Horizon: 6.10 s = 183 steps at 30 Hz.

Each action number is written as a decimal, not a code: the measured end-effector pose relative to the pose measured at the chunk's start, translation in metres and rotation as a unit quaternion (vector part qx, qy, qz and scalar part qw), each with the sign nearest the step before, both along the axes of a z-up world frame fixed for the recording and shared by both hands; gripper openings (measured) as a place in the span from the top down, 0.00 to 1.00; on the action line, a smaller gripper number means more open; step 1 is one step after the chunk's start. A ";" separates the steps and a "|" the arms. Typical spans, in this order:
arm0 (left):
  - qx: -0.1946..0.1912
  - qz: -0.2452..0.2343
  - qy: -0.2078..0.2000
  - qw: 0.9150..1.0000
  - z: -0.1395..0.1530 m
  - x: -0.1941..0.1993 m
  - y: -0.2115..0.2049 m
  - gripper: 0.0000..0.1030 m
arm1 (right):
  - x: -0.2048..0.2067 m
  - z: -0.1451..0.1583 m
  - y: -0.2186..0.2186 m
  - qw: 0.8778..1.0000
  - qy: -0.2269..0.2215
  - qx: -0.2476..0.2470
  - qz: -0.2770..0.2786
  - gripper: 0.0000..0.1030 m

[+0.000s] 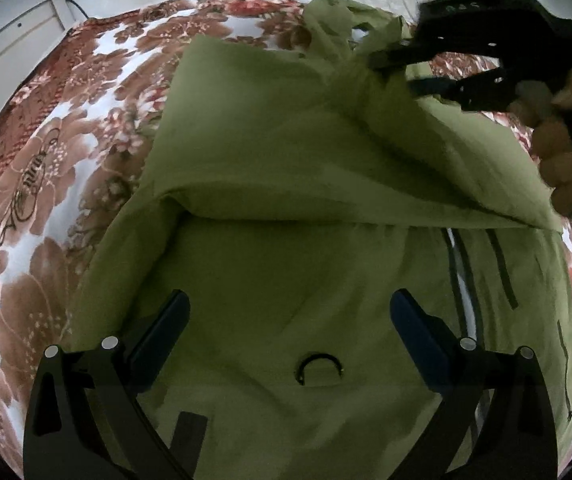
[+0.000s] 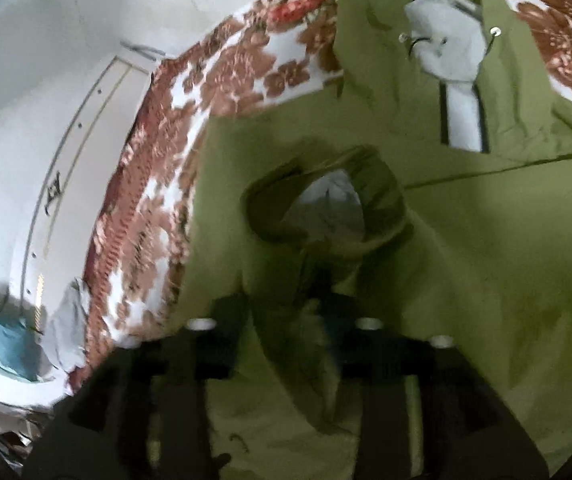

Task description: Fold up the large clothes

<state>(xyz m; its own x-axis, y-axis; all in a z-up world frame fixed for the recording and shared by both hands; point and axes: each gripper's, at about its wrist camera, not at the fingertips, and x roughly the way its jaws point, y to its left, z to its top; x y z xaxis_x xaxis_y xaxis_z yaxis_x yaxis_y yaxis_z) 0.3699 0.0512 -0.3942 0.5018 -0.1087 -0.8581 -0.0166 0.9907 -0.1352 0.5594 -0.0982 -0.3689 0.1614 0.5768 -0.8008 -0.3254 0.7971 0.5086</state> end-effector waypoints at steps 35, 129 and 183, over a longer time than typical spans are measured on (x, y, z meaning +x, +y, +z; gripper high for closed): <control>-0.093 0.046 -0.021 0.994 0.050 0.158 -0.014 0.84 | -0.019 -0.043 -0.299 0.914 -0.096 -0.370 -0.139 0.08; -0.131 -0.109 -0.060 0.984 0.109 0.501 -0.038 0.97 | 0.309 0.081 -0.148 0.982 -0.146 -0.101 -0.056 0.93; -0.149 -0.076 0.003 0.986 0.042 0.193 0.034 0.25 | -0.015 0.041 -0.231 0.992 -0.028 -0.115 -0.034 0.33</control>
<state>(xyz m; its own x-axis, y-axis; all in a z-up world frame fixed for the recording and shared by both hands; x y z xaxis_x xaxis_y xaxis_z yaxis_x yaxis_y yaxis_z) 0.5630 0.0847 -0.3521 0.4547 -0.4297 -0.7802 0.1269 0.8983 -0.4207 0.5443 -0.3294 -0.3275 0.2410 0.3659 -0.8989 -0.2903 0.9110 0.2929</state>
